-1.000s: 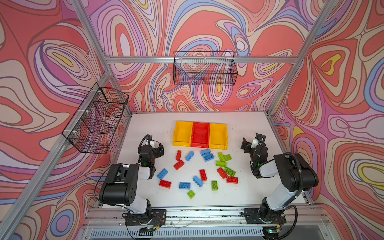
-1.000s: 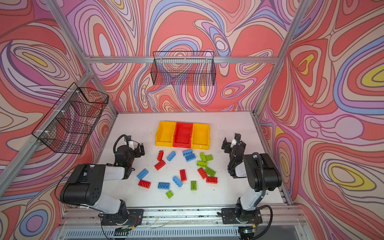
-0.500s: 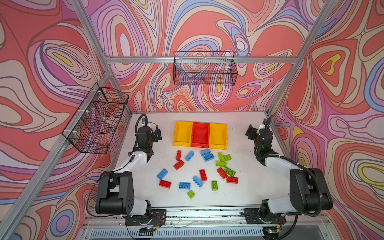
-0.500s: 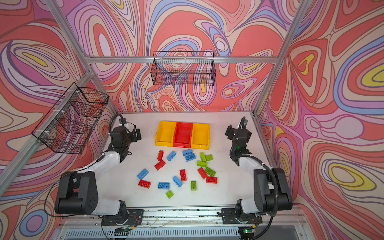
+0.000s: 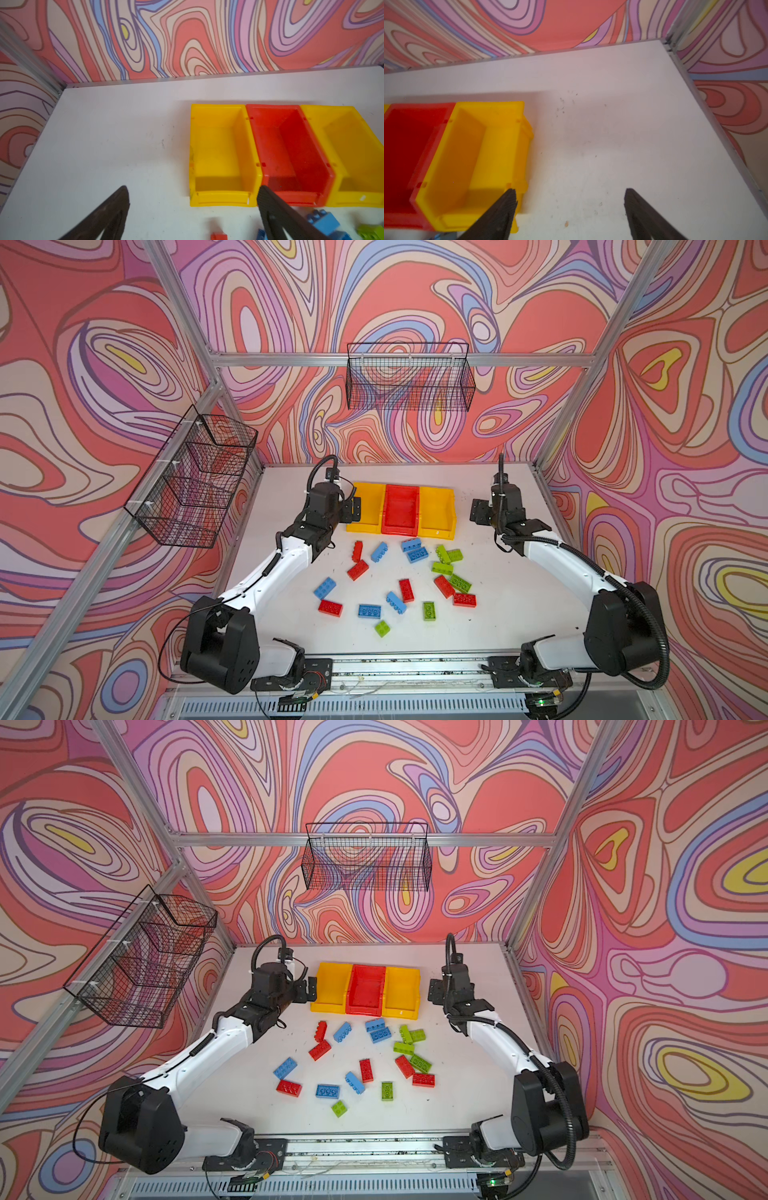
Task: Sort the legos into containers by color
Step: 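Grasp a lime-green brick with the right gripper while the left arm advances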
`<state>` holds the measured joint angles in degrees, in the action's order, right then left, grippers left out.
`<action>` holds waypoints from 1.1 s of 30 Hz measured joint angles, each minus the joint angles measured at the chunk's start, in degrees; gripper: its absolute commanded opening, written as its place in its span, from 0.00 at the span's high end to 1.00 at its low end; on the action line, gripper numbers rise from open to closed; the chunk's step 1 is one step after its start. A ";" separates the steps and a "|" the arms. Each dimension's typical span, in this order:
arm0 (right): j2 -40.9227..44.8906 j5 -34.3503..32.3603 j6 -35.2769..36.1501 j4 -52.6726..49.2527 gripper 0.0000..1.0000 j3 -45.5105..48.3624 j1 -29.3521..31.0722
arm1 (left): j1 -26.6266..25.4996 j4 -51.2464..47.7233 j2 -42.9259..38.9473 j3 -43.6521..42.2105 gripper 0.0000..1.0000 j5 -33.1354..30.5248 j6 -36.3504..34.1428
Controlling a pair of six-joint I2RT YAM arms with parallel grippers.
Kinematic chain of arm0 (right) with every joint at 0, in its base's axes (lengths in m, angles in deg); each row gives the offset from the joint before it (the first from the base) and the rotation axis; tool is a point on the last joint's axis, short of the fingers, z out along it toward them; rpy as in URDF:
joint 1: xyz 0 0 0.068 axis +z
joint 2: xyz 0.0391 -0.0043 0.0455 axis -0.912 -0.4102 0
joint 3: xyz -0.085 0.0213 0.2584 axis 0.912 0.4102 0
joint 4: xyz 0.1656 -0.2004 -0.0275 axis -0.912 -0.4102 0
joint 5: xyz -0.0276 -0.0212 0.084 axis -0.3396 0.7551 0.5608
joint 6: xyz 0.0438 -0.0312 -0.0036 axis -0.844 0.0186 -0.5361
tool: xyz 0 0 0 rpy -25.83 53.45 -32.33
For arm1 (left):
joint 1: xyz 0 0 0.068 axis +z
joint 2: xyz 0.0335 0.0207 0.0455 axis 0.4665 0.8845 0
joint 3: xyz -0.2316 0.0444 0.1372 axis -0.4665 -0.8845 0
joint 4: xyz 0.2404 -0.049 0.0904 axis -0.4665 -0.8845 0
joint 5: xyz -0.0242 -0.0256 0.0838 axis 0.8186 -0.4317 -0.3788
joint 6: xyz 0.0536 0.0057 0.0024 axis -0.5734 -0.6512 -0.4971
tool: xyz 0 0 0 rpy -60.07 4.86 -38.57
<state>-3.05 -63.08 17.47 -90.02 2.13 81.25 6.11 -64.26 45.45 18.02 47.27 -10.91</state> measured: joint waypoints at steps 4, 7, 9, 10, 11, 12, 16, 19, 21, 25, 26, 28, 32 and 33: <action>-1.51 2.89 -1.31 -4.20 0.28 -0.79 4.96 | -4.00 -1.49 -3.69 -0.74 0.00 -0.42 1.64; -3.13 4.70 -2.21 -6.82 0.32 -1.16 8.07 | -5.40 -2.71 -7.45 -2.69 0.00 -0.26 3.41; -4.44 5.90 -2.75 -7.91 0.35 -1.36 9.90 | -5.70 -3.85 -9.97 -4.48 0.00 0.17 4.94; -5.14 6.47 -2.84 -8.33 0.36 -1.49 10.64 | -5.73 -4.20 -10.95 -5.33 0.00 0.33 5.57; -5.97 7.06 -2.95 -8.83 0.38 -1.68 11.37 | -5.84 -4.46 -12.13 -6.49 0.00 0.70 6.34; -6.88 7.56 -3.04 -9.49 0.39 -1.99 11.96 | -5.97 -4.70 -13.18 -7.58 0.00 0.96 7.04; -10.29 9.79 -3.30 -10.95 0.42 -3.13 13.38 | -7.10 -6.34 -16.61 -11.06 0.00 1.57 9.07; -12.02 10.45 -3.45 -11.52 0.45 -3.39 13.40 | -7.80 -7.45 -18.62 -12.68 0.00 1.77 10.19; -12.79 10.64 -3.48 -12.07 0.47 -3.50 13.40 | -8.02 -8.13 -19.45 -12.85 0.00 1.79 10.67; -14.27 11.56 -3.58 -12.76 0.49 -3.69 13.42 | -8.26 -9.09 -20.79 -12.85 0.00 1.70 11.61; -14.40 11.82 -3.58 -12.90 0.50 -3.69 13.46 | -8.39 -9.49 -21.00 -12.85 0.00 1.68 11.89; -14.43 12.11 -3.58 -12.90 0.52 -3.69 13.51 | -8.68 -10.40 -21.27 -12.85 0.00 1.62 12.31; -14.80 12.41 -3.65 -12.85 0.54 -3.69 13.77 | -9.14 -11.17 -21.27 -12.85 0.00 1.51 12.96; -14.97 12.44 -3.65 -12.81 0.55 -3.69 13.90 | -9.18 -11.23 -21.22 -12.85 0.00 1.46 13.05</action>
<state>-18.02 -50.64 13.82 -102.83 -1.57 95.15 -3.07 -75.49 24.22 5.17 48.74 2.14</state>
